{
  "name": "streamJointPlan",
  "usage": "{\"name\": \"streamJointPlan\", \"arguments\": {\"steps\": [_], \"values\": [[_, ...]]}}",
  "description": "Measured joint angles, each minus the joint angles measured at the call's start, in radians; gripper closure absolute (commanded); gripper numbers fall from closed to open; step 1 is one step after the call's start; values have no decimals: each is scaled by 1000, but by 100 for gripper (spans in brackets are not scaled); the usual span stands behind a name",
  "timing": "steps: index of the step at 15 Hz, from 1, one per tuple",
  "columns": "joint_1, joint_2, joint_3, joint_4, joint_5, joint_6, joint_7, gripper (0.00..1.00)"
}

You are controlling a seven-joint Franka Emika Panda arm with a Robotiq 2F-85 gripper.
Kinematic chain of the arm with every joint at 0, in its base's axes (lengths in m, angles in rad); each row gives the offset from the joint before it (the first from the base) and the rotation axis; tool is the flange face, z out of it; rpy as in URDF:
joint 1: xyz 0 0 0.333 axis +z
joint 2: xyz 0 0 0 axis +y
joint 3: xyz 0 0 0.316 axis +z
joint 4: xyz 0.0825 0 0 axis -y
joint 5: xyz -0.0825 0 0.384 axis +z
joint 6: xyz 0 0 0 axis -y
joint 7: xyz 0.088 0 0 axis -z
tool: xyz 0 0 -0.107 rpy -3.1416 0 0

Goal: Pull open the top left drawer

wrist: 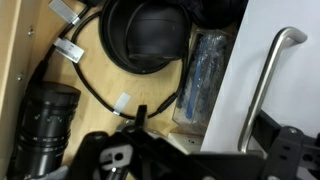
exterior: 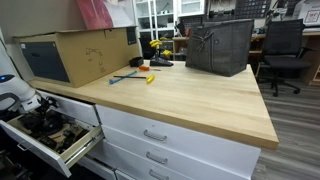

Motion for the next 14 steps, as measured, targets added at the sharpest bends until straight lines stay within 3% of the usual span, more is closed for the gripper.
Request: {"name": "streamJointPlan", "arguments": {"steps": [10, 14], "values": [[19, -27, -11, -55, -33, 9, -6, 0], [148, -84, -67, -170, -19, 35, 1, 0]]}}
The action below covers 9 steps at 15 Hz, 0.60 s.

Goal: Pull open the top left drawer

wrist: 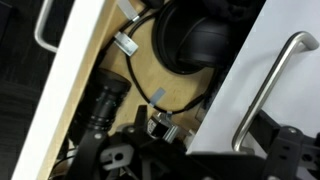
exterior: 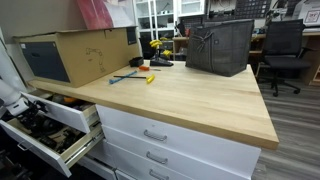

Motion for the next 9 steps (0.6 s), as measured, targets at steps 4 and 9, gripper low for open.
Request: {"name": "streamJointPlan", "arguments": {"steps": [4, 9], "values": [[232, -43, -119, -94, 61, 0, -13, 0], [496, -66, -296, -146, 95, -50, -150, 0]]}}
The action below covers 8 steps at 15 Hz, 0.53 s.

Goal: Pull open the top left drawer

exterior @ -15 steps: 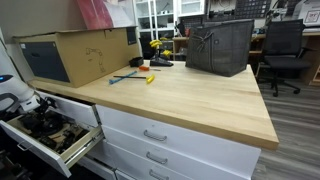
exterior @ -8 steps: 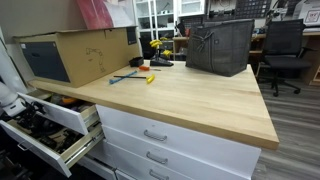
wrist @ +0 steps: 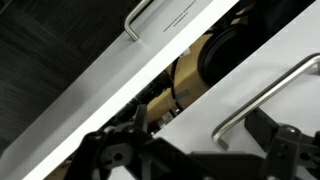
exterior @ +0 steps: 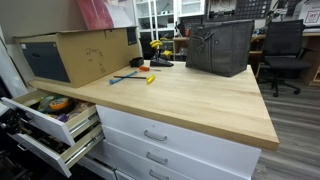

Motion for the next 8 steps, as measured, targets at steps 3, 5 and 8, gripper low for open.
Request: {"name": "streamJointPlan", "arguments": {"steps": [3, 5, 8], "values": [[138, -9, -119, 8, -13, -23, -97, 0], [231, -12, -214, 14, -36, -27, -145, 0], [311, -28, -324, 41, -75, -27, -166, 0]]}}
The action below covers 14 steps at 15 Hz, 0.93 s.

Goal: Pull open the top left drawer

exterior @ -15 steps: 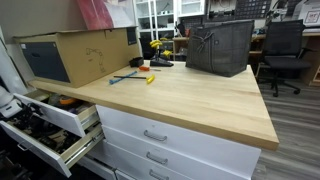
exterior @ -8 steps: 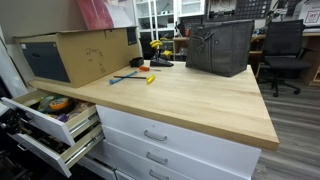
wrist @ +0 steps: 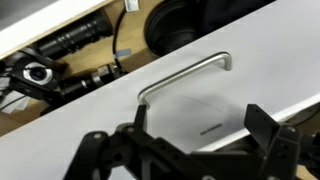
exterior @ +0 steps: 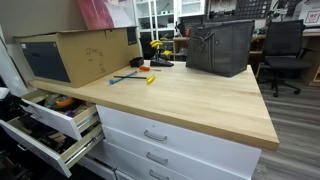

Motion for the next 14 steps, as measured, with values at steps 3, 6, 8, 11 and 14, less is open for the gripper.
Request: {"name": "streamJointPlan", "arguments": {"steps": [3, 6, 8, 11, 14], "values": [[-41, -73, -1, 19, -14, 1, -36, 0], [-99, -180, 7, 20, -38, -24, -38, 0], [-137, -247, 8, 20, -39, -73, -32, 0], [-235, -306, 30, 58, -39, -220, -10, 0], [-328, -313, 66, 122, -7, -388, 5, 0]]}}
